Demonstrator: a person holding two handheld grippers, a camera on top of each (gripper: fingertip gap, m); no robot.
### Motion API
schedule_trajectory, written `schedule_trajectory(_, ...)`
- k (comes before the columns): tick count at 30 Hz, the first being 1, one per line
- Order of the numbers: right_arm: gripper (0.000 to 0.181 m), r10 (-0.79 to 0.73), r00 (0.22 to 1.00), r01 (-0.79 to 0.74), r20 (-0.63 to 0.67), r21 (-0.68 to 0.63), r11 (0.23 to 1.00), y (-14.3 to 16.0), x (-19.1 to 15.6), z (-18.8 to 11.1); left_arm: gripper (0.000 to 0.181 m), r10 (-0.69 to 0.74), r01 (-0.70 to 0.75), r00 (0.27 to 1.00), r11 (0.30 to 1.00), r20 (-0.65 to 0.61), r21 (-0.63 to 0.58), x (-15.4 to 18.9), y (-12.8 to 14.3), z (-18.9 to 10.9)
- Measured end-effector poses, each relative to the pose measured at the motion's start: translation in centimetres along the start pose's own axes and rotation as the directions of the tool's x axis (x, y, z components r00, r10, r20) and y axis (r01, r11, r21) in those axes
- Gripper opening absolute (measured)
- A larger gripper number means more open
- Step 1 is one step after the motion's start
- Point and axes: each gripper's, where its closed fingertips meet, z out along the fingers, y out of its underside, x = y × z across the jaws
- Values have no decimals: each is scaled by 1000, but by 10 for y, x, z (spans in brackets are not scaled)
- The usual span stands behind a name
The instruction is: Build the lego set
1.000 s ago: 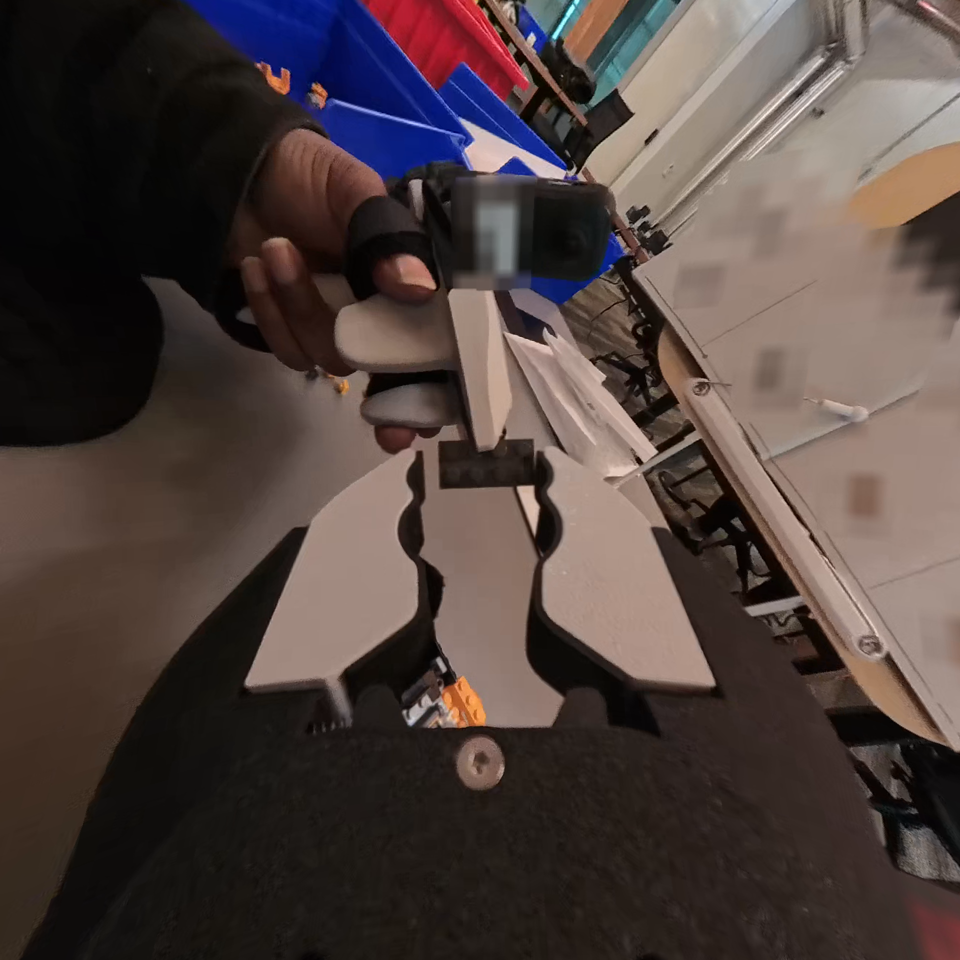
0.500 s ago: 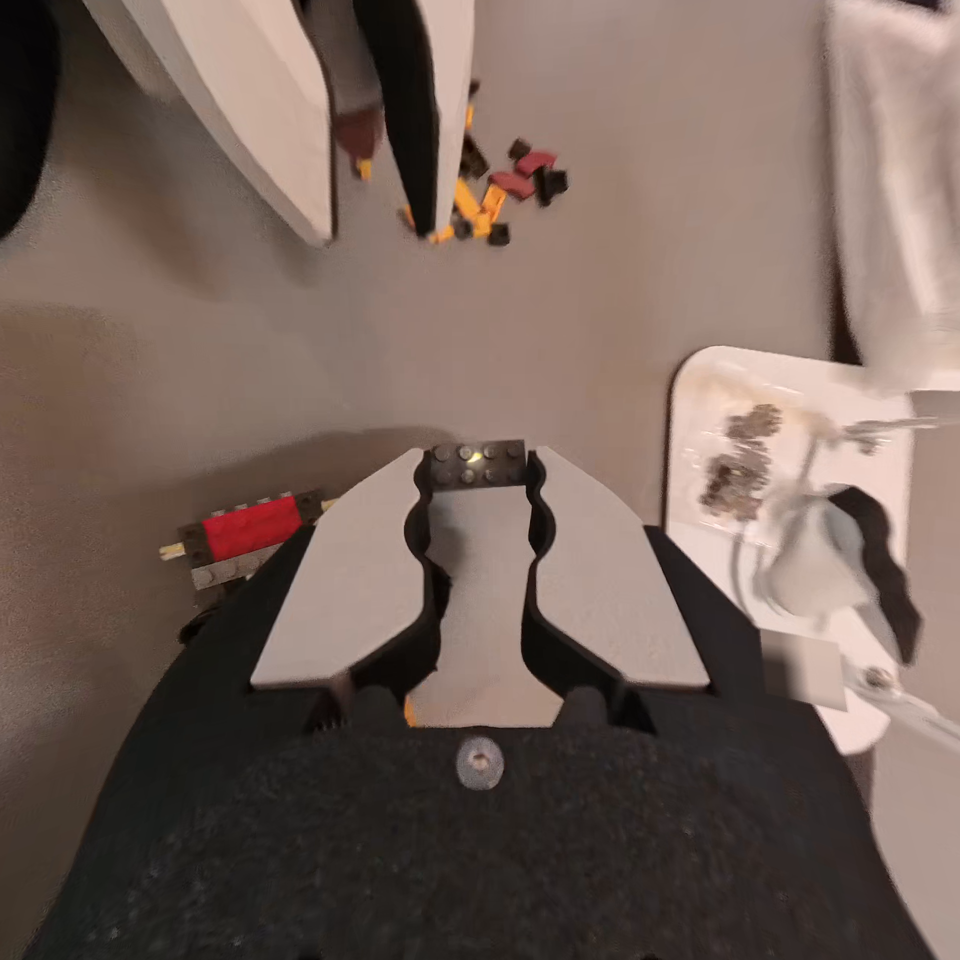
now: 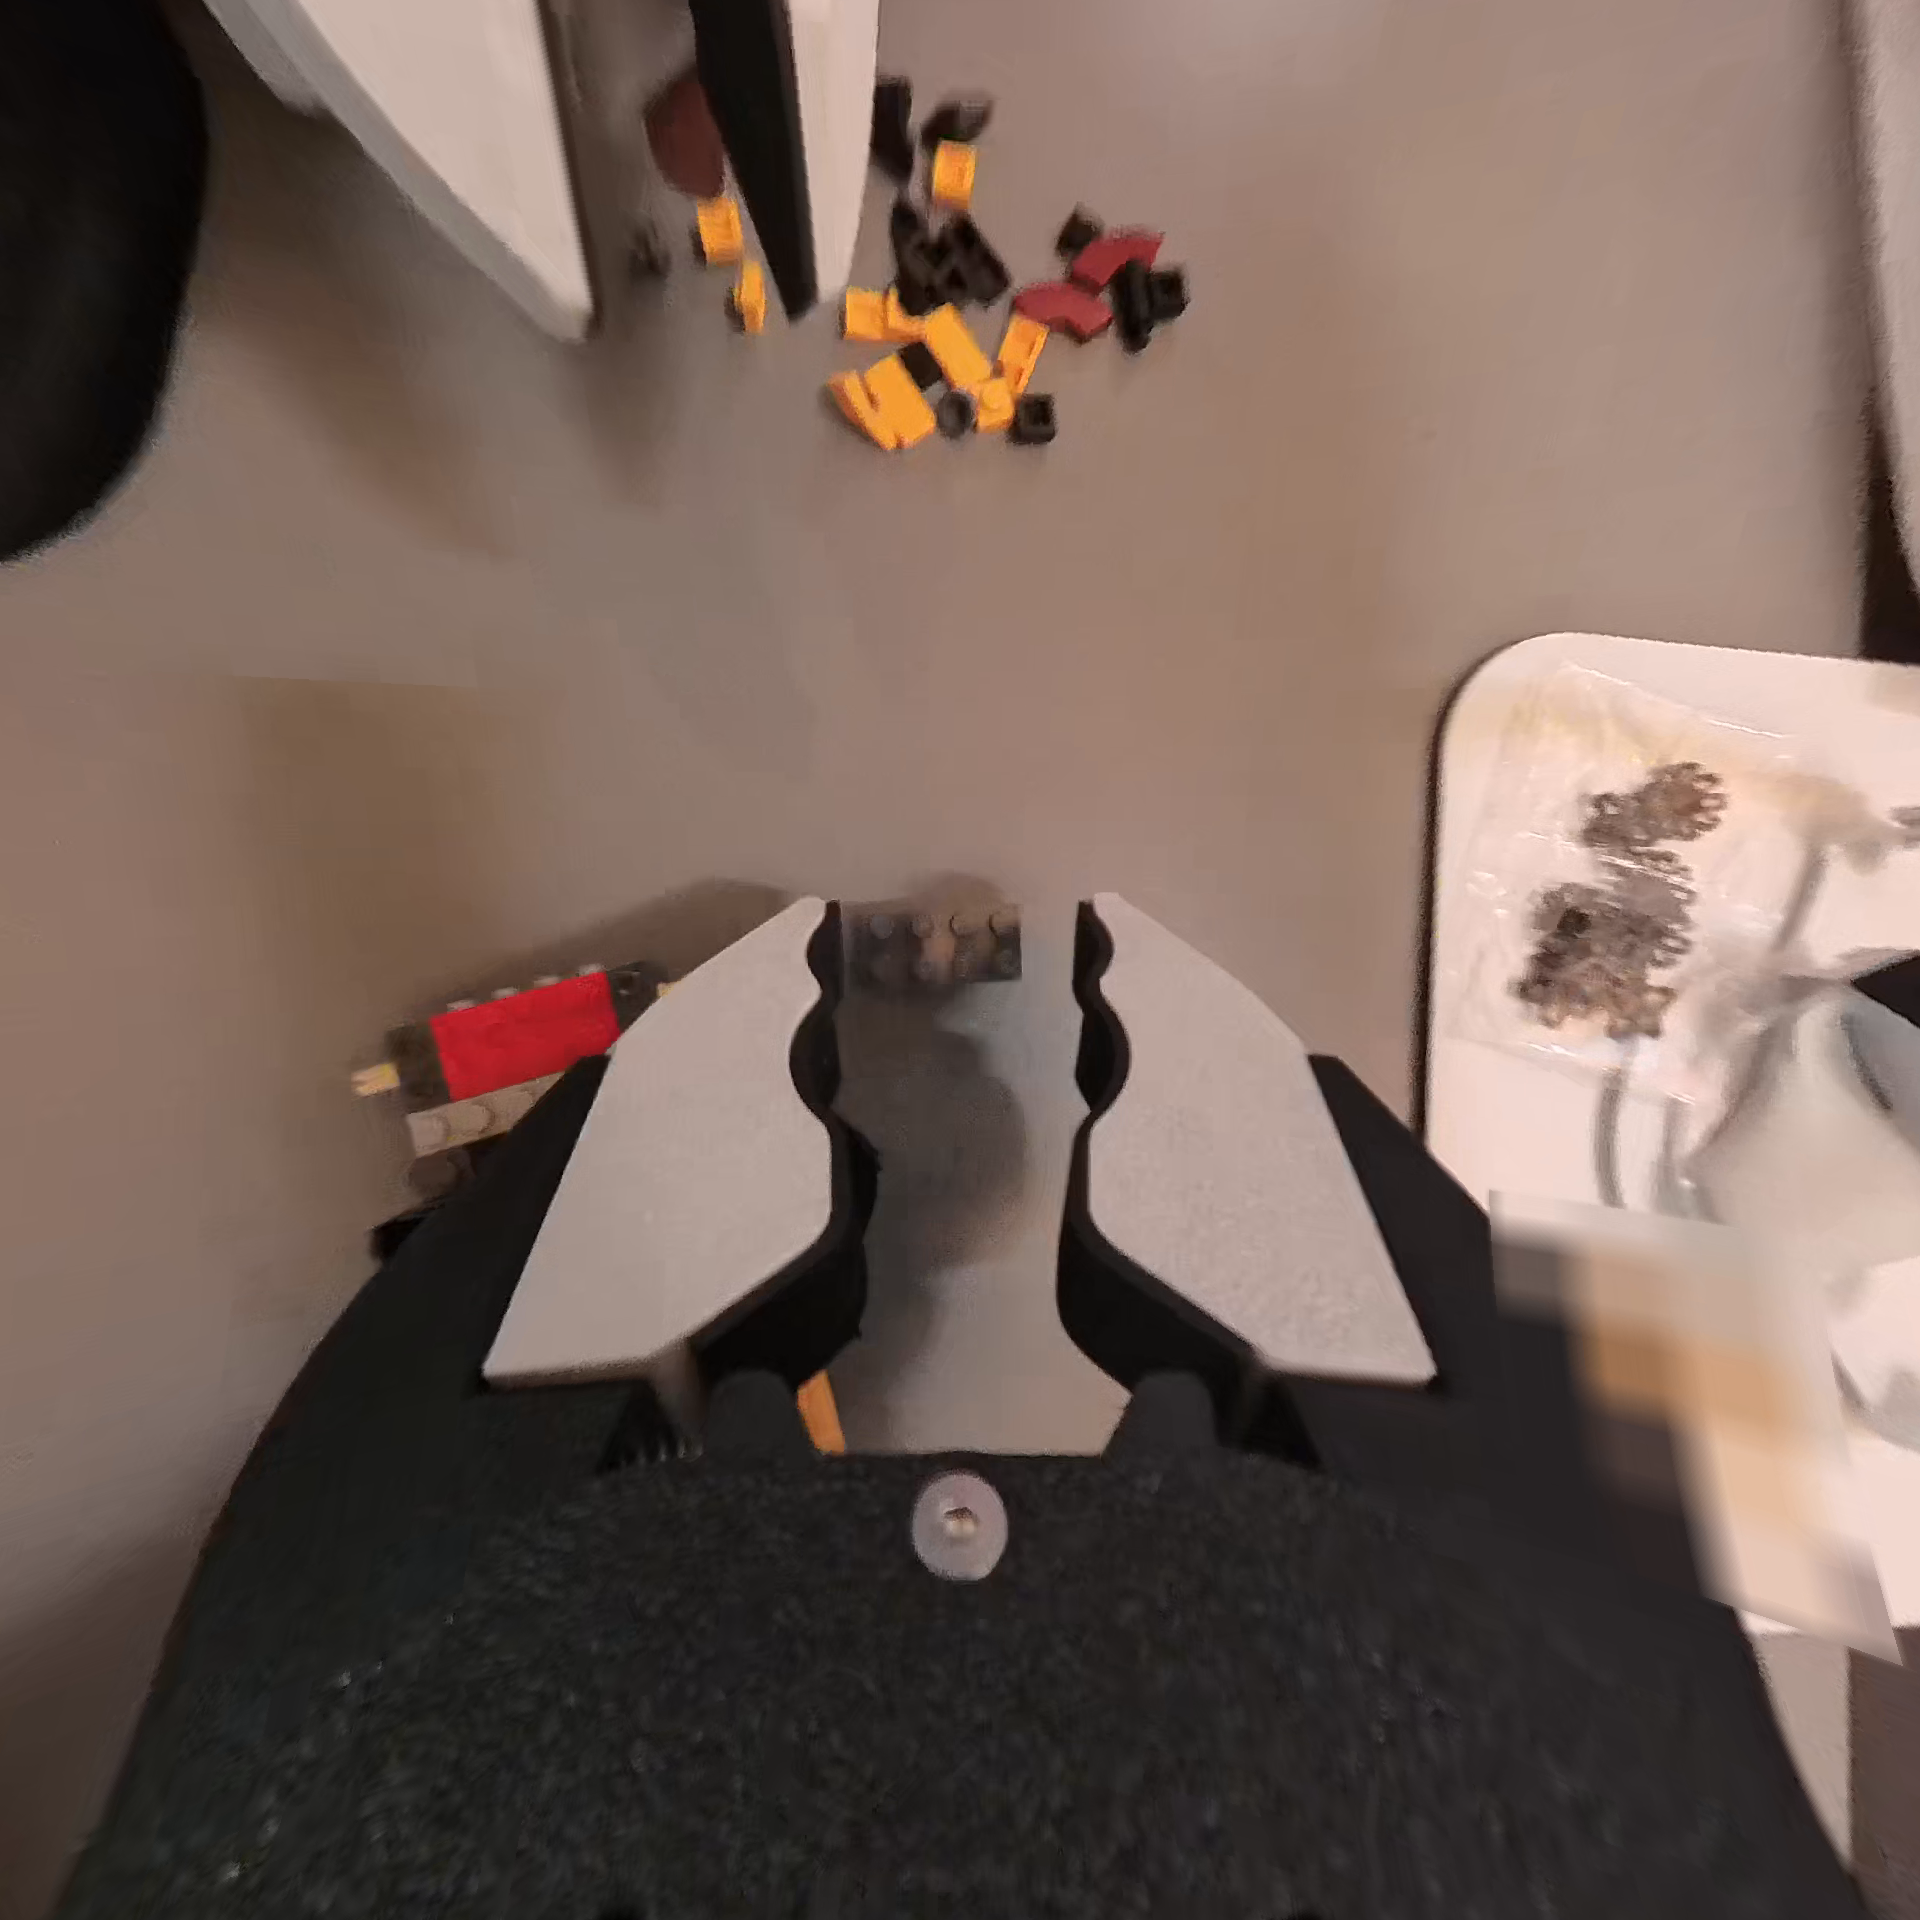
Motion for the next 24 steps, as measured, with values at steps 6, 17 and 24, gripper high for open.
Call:
schedule_trajectory(6, 42, 164, 965, -80, -202, 369, 926, -23, 0, -65, 0, 109, -113, 992, 991, 64, 67, 7, -18, -16)
schedule_trajectory(17, 2, 475, 761, -119, -442, 625, 772, 35, -23, -139, 0, 137, -244, 600, 970, 788, 17, -93, -60, -230)
schedule_trajectory(24, 0, 515, 754, -128, -407, 678, 724, 40, -23, -148, 19, 68, 336, 518, 900, 853, -276, -193, 12, -341)
